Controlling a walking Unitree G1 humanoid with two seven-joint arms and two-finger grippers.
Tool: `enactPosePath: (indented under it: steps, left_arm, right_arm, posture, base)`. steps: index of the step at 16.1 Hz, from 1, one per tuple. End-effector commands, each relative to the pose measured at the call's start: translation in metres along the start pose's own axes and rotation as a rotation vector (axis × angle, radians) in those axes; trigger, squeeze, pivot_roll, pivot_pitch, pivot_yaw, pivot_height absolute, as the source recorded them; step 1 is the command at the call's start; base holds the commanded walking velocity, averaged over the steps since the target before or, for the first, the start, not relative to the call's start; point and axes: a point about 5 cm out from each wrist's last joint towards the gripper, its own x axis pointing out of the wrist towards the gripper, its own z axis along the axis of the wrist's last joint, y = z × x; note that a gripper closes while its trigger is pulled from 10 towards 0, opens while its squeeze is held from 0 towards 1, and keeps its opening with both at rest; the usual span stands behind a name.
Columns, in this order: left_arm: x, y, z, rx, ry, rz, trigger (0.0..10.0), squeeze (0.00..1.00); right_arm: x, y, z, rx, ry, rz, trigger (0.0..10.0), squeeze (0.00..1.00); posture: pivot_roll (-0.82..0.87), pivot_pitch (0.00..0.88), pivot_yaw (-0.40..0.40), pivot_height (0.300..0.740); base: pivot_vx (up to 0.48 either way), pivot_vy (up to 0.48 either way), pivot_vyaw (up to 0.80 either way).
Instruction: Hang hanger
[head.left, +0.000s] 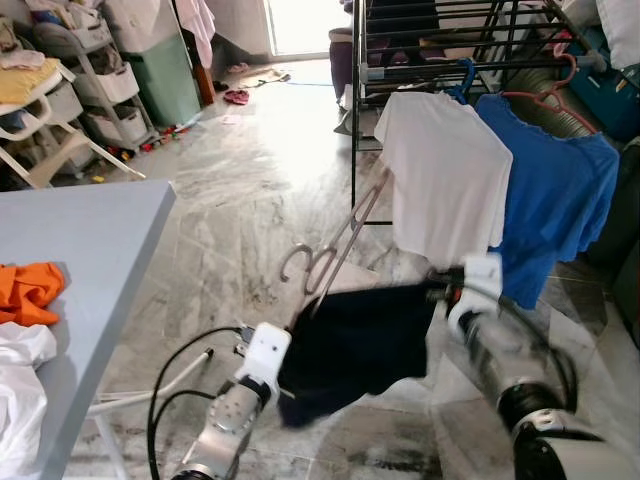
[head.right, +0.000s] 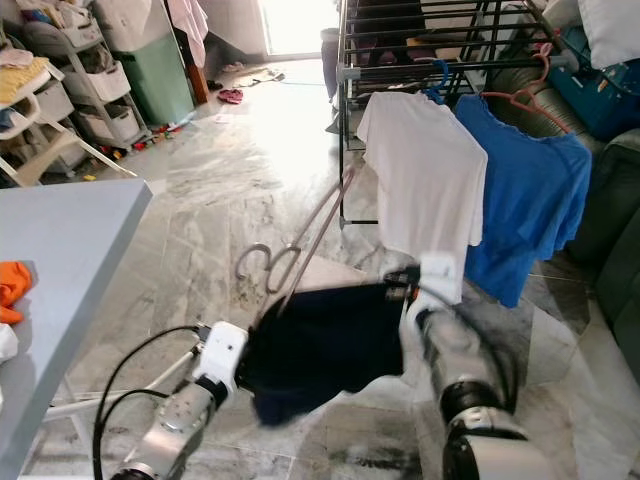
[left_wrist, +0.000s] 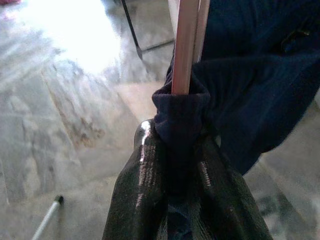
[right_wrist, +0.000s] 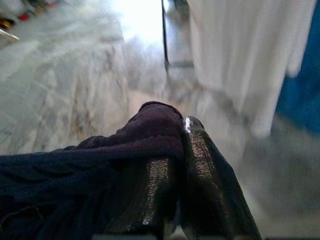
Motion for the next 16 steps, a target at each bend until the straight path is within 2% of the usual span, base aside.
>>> enactPosePath:
  steps: [1, 3, 5, 6, 9, 11, 12, 13, 14, 15, 16]
  left_arm:
    - [-0.003, 0.006, -0.012, 0.013, 0.069, 0.041, 0.0, 0.0]
    - [-0.004, -0.002, -0.026, 0.044, 0.148, 0.016, 0.0, 0.0]
    - [-0.007, -0.012, -0.039, 0.078, 0.215, -0.034, 0.0, 0.0]
    - [-0.011, -0.017, -0.049, 0.111, 0.267, -0.059, 0.0, 0.0]
    - [-0.027, -0.021, -0.077, 0.19, 0.403, -0.103, 0.0, 0.0]
    - [-0.034, -0.02, -0.085, 0.194, 0.444, -0.105, 0.0, 0.0]
    - [-0.04, -0.014, -0.092, 0.132, 0.483, -0.049, 0.0, 0.0]
    - [-0.042, -0.01, -0.094, 0.111, 0.494, -0.017, 0.0, 0.0]
    - [-0.045, -0.001, -0.097, 0.083, 0.512, 0.05, 0.3, 0.0]
    - [-0.046, 0.003, -0.099, 0.063, 0.521, 0.094, 0.5, 0.0]
    - [-0.048, 0.008, -0.1, 0.051, 0.533, 0.135, 1.4, 0.0]
  right_arm:
    - [-0.003, -0.002, -0.014, 0.078, 0.055, -0.055, 0.0, 0.0]
    - [-0.009, 0.004, -0.041, 0.106, 0.161, -0.083, 0.0, 0.0]
    - [-0.015, 0.014, -0.063, 0.077, 0.247, -0.065, 0.0, 0.0]
    - [-0.019, 0.023, -0.074, 0.02, 0.288, -0.031, 0.0, 0.0]
    - [-0.028, 0.047, -0.096, -0.051, 0.356, 0.064, 0.0, 0.0]
    - [-0.033, 0.053, -0.106, -0.066, 0.388, 0.083, 0.0, 0.0]
    - [-0.041, 0.058, -0.12, -0.085, 0.44, 0.087, 0.0, 0.0]
    - [-0.044, 0.059, -0.125, -0.101, 0.456, 0.084, 0.0, 0.0]
    - [-0.047, 0.057, -0.129, -0.171, 0.465, 0.069, 0.0, 0.0]
    - [-0.049, 0.054, -0.132, -0.197, 0.474, 0.045, 0.0, 0.0]
    - [-0.051, 0.05, -0.134, -0.202, 0.482, 0.019, 0.0, 0.0]
  posture:
    - [-0.1, 0.0, 0.044, 0.74]
    - [-0.07, 0.0, 0.031, 0.74]
    - [-0.05, 0.0, 0.025, 0.74]
    - [-0.04, 0.0, 0.019, 0.74]
    - [-0.04, 0.0, 0.02, 0.74]
    - [-0.04, 0.0, 0.019, 0.74]
    - [-0.04, 0.0, 0.016, 0.74]
    - [-0.03, 0.0, 0.013, 0.74]
    - [-0.03, 0.0, 0.013, 0.74]
    - [-0.03, 0.0, 0.013, 0.74]
    - [-0.03, 0.0, 0.015, 0.74]
  base:
    - [0.0, 0.0, 0.0]
    - [0.0, 0.0, 0.0]
    - [0.0, 0.0, 0.0]
    - [0.0, 0.0, 0.0]
    - [0.0, 0.0, 0.0]
    - [0.0, 0.0, 0.0]
    - [0.0, 0.0, 0.0]
    - [0.0, 0.0, 0.0]
    - [0.0, 0.0, 0.0]
    - [0.0, 0.0, 0.0]
    - [0.0, 0.0, 0.0]
